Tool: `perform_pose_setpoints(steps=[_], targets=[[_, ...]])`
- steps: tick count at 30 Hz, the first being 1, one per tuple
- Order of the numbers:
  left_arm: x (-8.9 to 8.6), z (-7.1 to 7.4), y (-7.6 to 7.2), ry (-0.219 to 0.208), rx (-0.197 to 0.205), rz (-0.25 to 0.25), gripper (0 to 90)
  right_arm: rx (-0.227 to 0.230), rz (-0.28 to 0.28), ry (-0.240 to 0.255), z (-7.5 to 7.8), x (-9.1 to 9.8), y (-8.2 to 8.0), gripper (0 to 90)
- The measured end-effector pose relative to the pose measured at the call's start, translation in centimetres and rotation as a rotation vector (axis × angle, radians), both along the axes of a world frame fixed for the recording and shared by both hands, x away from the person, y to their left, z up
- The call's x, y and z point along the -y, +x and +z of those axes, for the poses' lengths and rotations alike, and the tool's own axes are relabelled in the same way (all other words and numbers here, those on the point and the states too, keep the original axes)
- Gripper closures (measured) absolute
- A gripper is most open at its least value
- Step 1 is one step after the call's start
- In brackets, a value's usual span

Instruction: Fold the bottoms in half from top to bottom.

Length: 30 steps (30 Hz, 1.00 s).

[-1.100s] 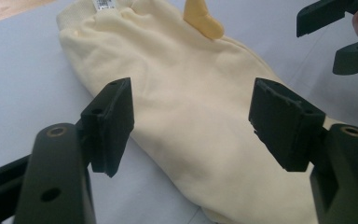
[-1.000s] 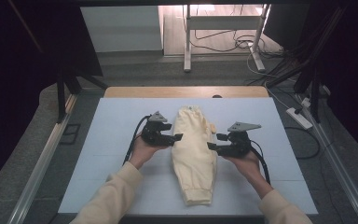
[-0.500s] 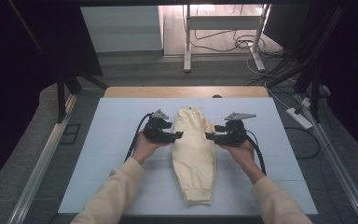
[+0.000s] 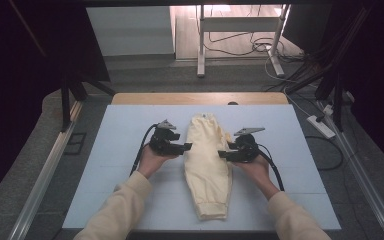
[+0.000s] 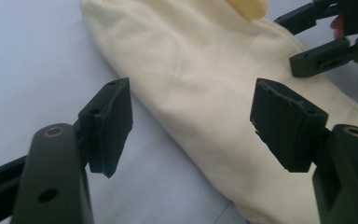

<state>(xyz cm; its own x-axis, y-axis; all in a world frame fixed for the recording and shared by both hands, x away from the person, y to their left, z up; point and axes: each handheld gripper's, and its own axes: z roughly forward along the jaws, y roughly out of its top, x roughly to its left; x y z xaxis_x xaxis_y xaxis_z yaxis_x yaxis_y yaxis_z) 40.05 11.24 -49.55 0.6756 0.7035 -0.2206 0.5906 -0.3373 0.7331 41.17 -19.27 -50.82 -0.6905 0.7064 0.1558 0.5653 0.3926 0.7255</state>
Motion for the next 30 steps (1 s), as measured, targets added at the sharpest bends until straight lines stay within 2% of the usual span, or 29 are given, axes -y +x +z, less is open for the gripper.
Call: perform_pose_setpoints(steps=[11,18,23,30], targets=[[0.9,-2.4,0.4,0.048,-0.076,-0.004,29.2,-0.031,-0.021,-0.011,-0.9,0.5,0.2,38.6],[1.3,-3.1,0.6,0.037,-0.112,-0.012,32.4,-0.05,-0.028,-0.024,-1.5,0.4,0.4,39.5],[1.6,-3.4,0.6,0.03,-0.127,-0.027,37.1,-0.044,-0.034,-0.029,-1.5,0.4,0.3,42.1],[2.0,-3.6,0.5,0.038,-0.144,-0.053,54.1,-0.074,0.012,-0.008,-1.5,0.1,0.1,66.2]])
